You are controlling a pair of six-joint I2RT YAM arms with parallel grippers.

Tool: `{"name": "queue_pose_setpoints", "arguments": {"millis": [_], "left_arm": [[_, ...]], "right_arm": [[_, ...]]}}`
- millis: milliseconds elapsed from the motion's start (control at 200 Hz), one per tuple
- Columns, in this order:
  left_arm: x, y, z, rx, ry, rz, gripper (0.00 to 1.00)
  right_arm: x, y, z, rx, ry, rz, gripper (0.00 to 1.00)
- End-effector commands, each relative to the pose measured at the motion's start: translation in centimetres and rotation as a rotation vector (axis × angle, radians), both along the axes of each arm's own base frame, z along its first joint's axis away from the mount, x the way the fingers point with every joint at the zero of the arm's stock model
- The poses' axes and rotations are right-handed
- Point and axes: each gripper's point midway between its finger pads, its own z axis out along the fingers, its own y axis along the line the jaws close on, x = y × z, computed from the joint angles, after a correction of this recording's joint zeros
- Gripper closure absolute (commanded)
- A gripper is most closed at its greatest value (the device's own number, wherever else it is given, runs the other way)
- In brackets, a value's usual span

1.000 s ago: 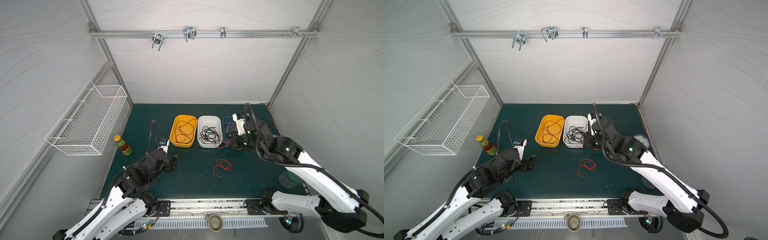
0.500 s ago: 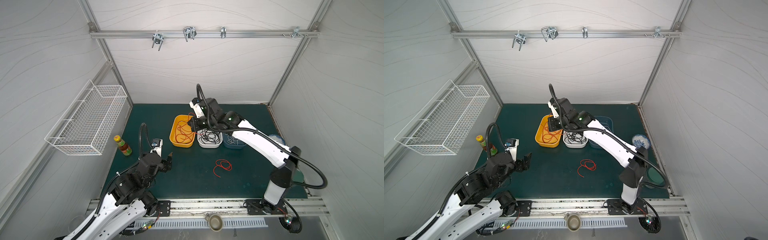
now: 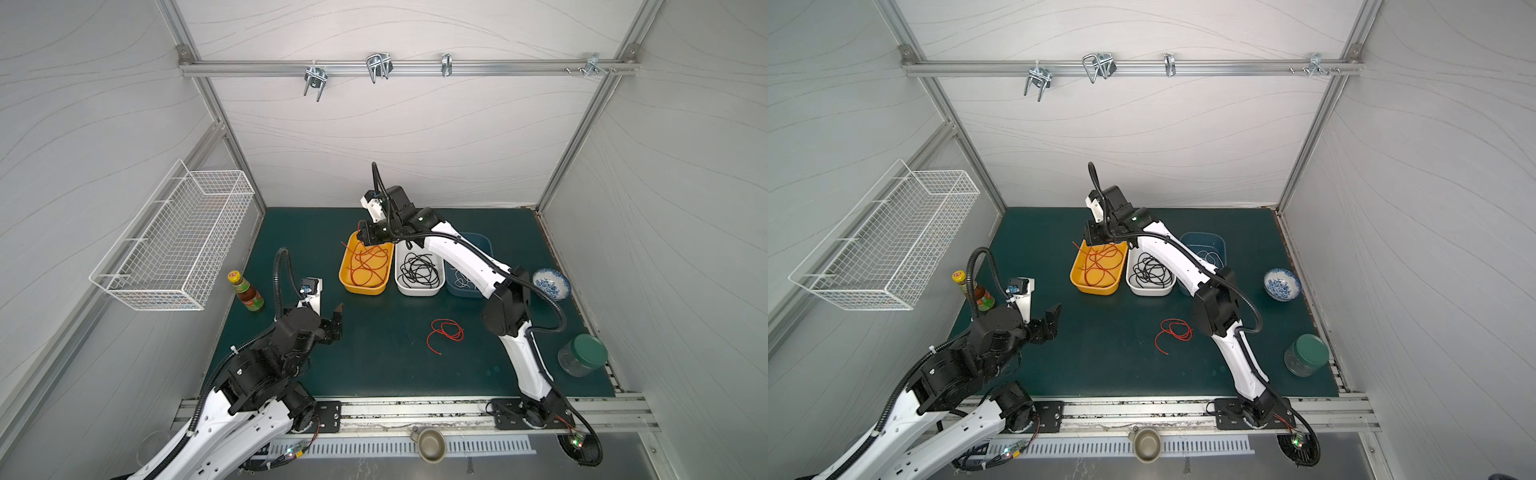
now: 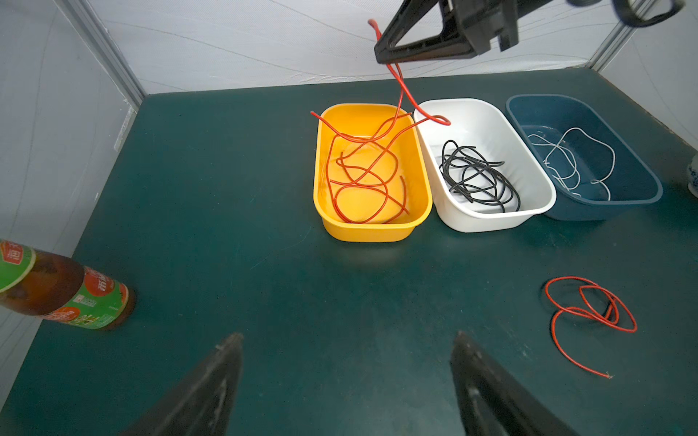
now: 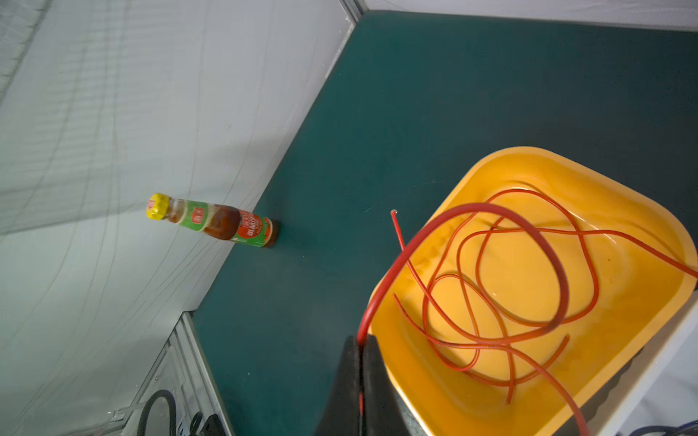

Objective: Untangle the cables
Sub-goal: 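Carry the red wire over the yellow tub with the right gripper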

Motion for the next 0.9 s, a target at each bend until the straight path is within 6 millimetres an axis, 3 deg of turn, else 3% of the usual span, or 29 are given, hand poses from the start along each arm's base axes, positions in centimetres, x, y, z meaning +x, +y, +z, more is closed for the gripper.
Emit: {"name": "queue_pose_setpoints", "arguments": {"millis": [0, 165, 420, 595, 770, 895], "left_arm": [[0.5, 0.0, 1.3, -0.045, -0.054, 0.019, 0.13], [0.5, 0.0, 1.4, -0.049, -0.058, 0.021, 0.13], [0.5, 0.0, 1.4, -0.052, -0.06, 0.021, 0.13], [0.5, 0.0, 1.3, -0.051, -0.057, 0.019, 0.13], [0.5, -0.1, 1.3, -0.051, -0.055, 0.018, 0.13], [0.5, -0.1, 1.2, -0.049, -0.054, 0.017, 0.13]], "right_arm": [[1.3, 0.6, -0.8, 0.042, 0.03, 0.004, 1.0], [2.3, 0.9, -4.5, 0.005, 0.079, -0.008, 1.0], [1.3, 1.6, -11.0, -0.076, 0.165, 0.0, 1.0], [0.6, 2.2, -13.0, -0.123, 0.147, 0.012, 1.0], [1.3, 1.4, -15.1, -0.171, 0.155, -0.029, 1.0], [1.5, 1.2, -15.5, -0.182, 0.156, -0.035, 1.0]]}}
